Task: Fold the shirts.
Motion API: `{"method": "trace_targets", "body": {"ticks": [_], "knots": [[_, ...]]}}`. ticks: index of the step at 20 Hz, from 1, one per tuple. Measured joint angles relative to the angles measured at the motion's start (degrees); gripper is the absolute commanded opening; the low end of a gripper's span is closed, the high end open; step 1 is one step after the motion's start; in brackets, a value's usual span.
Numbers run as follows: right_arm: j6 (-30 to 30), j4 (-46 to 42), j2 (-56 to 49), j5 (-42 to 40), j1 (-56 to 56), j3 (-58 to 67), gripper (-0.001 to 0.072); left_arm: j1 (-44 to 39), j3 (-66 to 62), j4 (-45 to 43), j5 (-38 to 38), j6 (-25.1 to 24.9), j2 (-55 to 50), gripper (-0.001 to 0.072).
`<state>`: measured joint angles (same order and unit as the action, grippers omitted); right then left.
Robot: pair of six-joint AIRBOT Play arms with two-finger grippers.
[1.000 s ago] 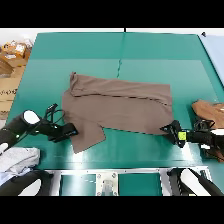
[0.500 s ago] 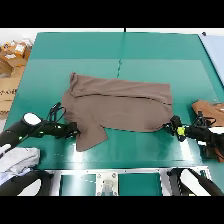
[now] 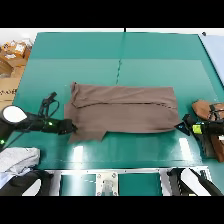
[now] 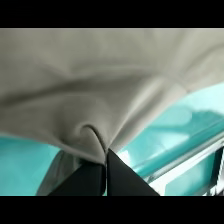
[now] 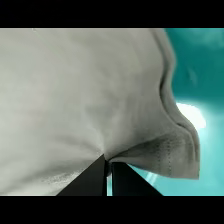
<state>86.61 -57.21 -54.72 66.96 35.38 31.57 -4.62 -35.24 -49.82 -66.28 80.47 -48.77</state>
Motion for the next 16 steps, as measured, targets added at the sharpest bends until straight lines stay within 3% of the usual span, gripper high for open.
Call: {"method": "trace_targets", "body": {"ticks": [5,11,12,13,14,16], "knots": [[-0.52,5.27,-2.84,-5.99,-7.50,9.90,0.0014,0.00,-12.28,-0.13,5.09,-2.67,-7.61,0.0025],[-0.66,7.96,-19.85,-13.88,-14.29,22.82,0.0030,0.00,-27.69,1.75,11.65,-7.23,-27.65,0.0029],[-0.66,8.57,-23.54,-15.13,-14.78,24.85,0.0173,0.00,-30.12,1.92,12.94,-7.67,-30.97,0.0146],[-0.66,9.35,-26.95,-16.90,-15.15,26.93,0.0351,0.00,-32.65,2.14,14.45,-8.00,-34.29,0.0481],[-0.83,10.01,-30.47,-18.43,-15.34,29.46,0.0418,0.02,-34.95,2.47,16.06,-8.26,-37.09,0.0652],[-2.01,10.99,-36.13,-19.39,-14.86,35.30,0.0425,0.52,-39.28,2.82,19.12,-8.39,-40.76,0.0650]]}}
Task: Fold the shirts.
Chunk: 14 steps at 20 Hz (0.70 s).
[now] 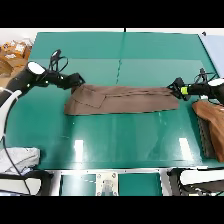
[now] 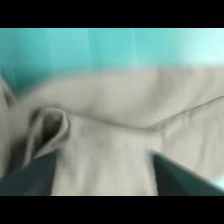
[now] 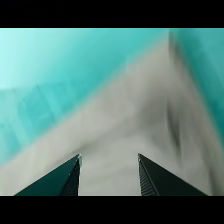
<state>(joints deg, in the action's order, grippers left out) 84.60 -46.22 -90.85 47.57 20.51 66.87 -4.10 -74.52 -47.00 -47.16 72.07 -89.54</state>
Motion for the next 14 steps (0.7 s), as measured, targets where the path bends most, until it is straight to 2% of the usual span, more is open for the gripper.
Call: {"method": "trace_targets", "body": {"ticks": [3,4,7,8,9,10,11,14], "knots": [[-3.72,0.07,-4.31,5.73,3.50,8.07,0.0443,2.71,-5.99,-0.28,-0.85,0.00,-2.51,0.0650],[-5.38,-0.50,-5.03,8.98,5.14,10.03,0.0541,3.82,-7.76,-0.33,-3.08,0.00,-2.89,0.0650],[-10.29,-3.04,-7.19,17.40,9.92,13.14,0.0553,6.05,-10.64,-0.55,-9.46,0.00,-3.48,0.0634],[-11.63,-3.48,-8.17,19.87,11.17,13.64,0.0553,6.43,-11.17,-0.55,-11.17,0.00,-3.56,0.0459],[-12.98,-3.91,-9.46,22.36,12.24,14.01,0.0552,6.60,-11.50,-0.57,-12.33,0.00,-3.65,0.0255],[-14.16,-4.09,-10.84,24.35,12.96,14.27,0.0552,6.62,-11.78,-0.57,-13.29,-0.02,-3.69,0.0104],[-15.41,-3.93,-12.44,26.27,13.42,14.47,0.0552,6.60,-11.98,-0.55,-14.01,-0.17,-3.74,0.0058],[-18.38,-0.63,-16.90,30.71,13.44,14.91,0.0552,6.14,-12.31,-0.52,-15.34,-0.39,-3.80,0.0057]]}}
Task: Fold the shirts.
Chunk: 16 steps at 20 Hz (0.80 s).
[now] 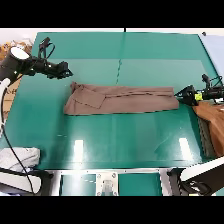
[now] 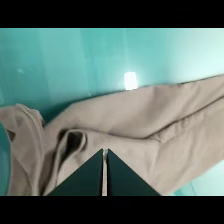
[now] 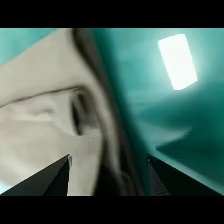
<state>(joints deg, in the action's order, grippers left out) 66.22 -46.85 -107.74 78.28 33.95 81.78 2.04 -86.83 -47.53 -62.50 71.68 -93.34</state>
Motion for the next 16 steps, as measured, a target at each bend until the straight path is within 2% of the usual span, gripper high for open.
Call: {"method": "trace_targets", "body": {"ticks": [2,3,4,5,6,10,16], "knots": [[-1.40,1.99,-2.21,1.38,-1.05,0.13,0.0551,-0.63,-0.07,0.00,-0.37,-0.04,0.00,0.0056],[-2.05,2.64,-2.97,1.49,-1.66,0.20,0.0491,-1.05,-0.11,0.02,-0.50,-0.07,0.00,0.0055],[-2.54,3.08,-3.56,1.27,-2.36,0.37,0.0182,-1.53,-0.13,0.02,-0.55,-0.09,0.00,0.0055],[-2.95,2.97,-4.20,0.83,-3.10,0.61,0.0034,-2.10,-0.13,-0.02,-0.52,-0.11,0.00,0.0055],[-3.10,3.87,-4.66,1.49,-3.54,1.03,0.0014,-2.89,-0.13,-0.02,-0.28,-0.13,0.00,0.0055],[-3.80,2.95,-3.61,3.52,-4.81,4.39,0.0013,-6.75,-0.15,0.00,2.05,-0.22,-0.04,0.0028],[-0.68,5.35,9.33,11.52,-6.05,10.84,0.0013,-17.05,-0.17,3.78,8.31,-0.20,-4.02,0.0027]]}}
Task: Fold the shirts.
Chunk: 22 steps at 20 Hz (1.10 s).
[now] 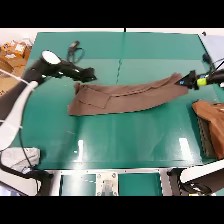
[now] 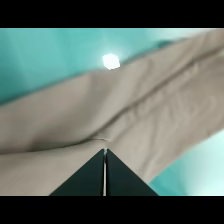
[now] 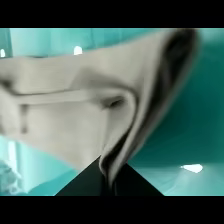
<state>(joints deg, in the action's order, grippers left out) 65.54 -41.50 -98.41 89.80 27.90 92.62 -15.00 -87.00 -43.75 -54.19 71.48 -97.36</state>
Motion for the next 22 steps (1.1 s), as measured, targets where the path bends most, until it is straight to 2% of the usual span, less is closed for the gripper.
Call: {"method": "trace_targets", "body": {"ticks": [8,14,16,18,20,22], "knots": [[4.28,1.64,16.13,7.45,-5.84,4.61,0.0014,-20.57,-7.15,14.62,15.93,0.00,-15.74,0.0028],[4.83,2.29,18.29,8.00,-7.39,4.94,0.0014,-25.38,-15.08,23.34,19.19,0.17,-24.15,0.0027],[4.85,2.38,18.47,7.76,-7.52,4.94,0.0013,-24.02,-17.40,24.06,15.58,-0.48,-24.87,0.0026],[4.90,2.56,18.56,7.10,-7.69,4.94,0.0014,-20.92,-21.20,22.43,8.63,-0.94,-25.24,0.0025],[5.53,3.41,18.62,6.40,-8.17,4.94,0.0014,-16.83,-26.21,16.55,-0.98,1.16,-25.11,0.0026],[6.10,4.26,18.62,5.79,-9.62,4.92,0.0014,-12.33,-29.44,6.97,-9.97,4.81,-22.75,0.0026]]}}
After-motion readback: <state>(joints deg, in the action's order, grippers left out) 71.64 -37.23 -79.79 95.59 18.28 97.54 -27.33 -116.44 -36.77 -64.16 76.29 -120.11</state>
